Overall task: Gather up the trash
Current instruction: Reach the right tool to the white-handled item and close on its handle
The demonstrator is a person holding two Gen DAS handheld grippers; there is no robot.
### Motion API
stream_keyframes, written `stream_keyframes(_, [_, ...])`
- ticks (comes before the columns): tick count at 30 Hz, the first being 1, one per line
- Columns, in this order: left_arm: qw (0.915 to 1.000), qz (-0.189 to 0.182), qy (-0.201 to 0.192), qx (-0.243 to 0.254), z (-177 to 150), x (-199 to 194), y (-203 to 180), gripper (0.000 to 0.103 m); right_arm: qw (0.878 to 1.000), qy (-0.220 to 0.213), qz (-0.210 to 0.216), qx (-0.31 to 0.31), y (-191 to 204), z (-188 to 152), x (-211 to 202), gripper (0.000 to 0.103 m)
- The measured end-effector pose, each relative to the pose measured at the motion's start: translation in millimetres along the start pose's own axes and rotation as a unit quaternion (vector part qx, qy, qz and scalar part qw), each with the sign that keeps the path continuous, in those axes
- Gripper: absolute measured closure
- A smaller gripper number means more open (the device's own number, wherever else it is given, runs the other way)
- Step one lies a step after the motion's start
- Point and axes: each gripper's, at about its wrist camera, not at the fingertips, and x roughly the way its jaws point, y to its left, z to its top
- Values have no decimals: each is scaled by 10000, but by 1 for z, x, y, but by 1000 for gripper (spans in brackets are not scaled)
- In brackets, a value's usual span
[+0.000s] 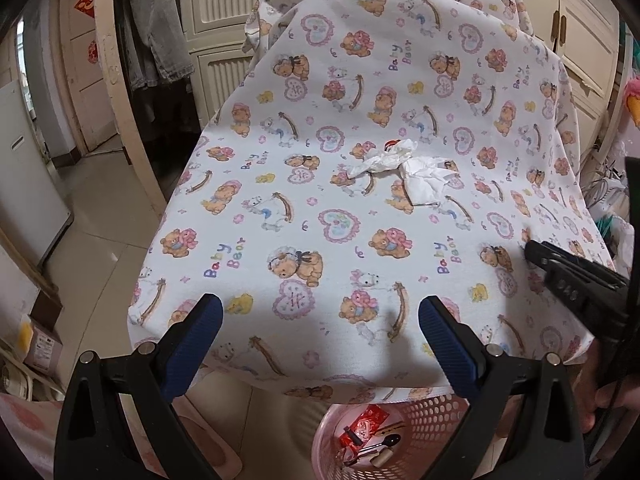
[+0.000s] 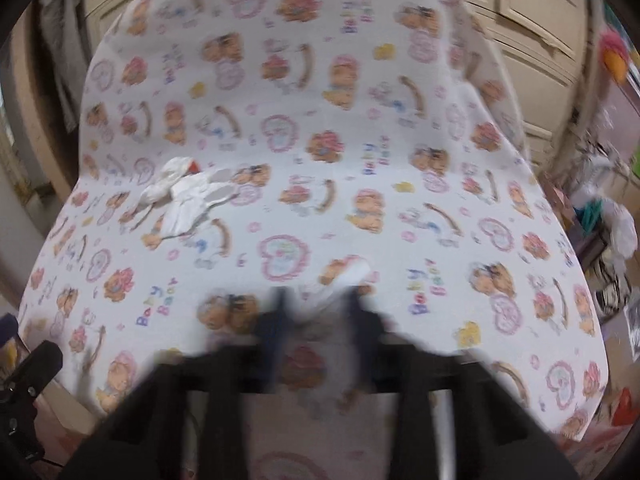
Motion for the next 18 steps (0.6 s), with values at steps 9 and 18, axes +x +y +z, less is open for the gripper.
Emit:
stream_keyframes(9, [9999, -70, -18, -118, 2, -3, 4, 6, 9977, 116, 579, 336, -23, -16, -19, 94])
stream_keyframes(18, [9999, -97, -84, -94, 1, -7, 3, 6, 9935, 67, 1118, 211, -23, -19, -41, 94])
